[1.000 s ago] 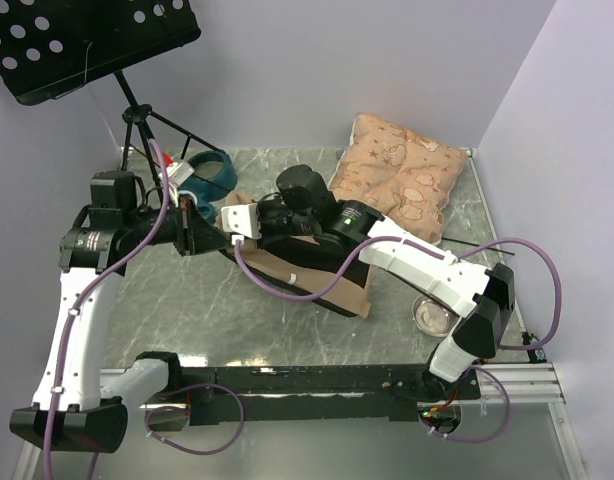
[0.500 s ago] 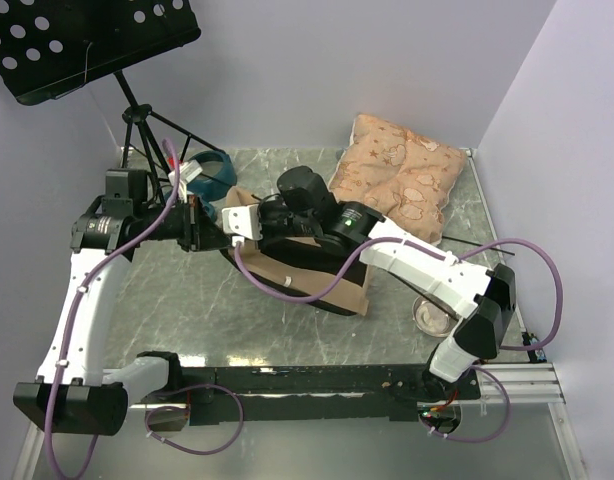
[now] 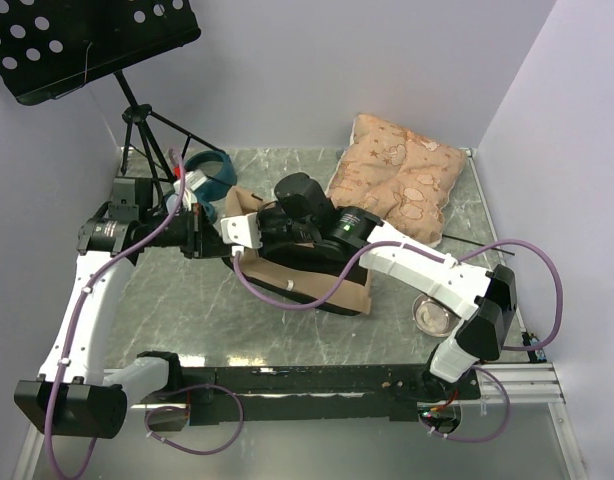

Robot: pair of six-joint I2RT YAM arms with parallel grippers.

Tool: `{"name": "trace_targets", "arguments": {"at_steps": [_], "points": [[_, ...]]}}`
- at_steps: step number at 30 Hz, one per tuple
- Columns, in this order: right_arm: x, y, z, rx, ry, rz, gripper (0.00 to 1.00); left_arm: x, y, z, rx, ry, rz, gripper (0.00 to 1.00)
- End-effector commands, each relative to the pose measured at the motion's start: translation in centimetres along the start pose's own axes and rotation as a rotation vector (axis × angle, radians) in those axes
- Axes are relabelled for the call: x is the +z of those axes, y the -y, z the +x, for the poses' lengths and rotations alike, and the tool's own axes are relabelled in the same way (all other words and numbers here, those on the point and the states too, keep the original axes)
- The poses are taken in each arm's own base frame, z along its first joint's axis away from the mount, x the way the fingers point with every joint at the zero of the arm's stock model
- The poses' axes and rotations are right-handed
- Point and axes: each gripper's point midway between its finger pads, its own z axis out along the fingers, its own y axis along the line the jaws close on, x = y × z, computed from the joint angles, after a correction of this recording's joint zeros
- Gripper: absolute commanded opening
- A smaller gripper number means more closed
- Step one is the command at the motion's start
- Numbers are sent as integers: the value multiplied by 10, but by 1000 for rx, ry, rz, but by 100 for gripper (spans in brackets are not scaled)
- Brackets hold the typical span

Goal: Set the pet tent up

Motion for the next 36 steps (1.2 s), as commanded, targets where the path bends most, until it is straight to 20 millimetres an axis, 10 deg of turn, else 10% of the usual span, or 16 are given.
{"name": "trace_targets", "arguments": {"at_steps": [1, 7, 12, 14, 22, 36], "points": [[-14, 16, -15, -15, 24, 60, 0, 5, -16, 9, 32, -34, -38, 1], [-15, 14, -12, -16, 19, 61, 0, 7, -22, 15, 30, -36, -46, 1], [-16, 6, -5, -11, 10, 45, 0, -15, 19, 0, 200, 38, 80, 56], [-17, 2, 0, -6, 5, 40, 0, -33, 26, -15, 260, 136, 46, 60], [-20, -3, 3, 1, 9, 34, 0, -55, 60, -6, 585, 243, 46, 52], [-21, -7, -1, 1, 26, 16, 0, -50, 46, -12, 614, 260, 36, 35]]}}
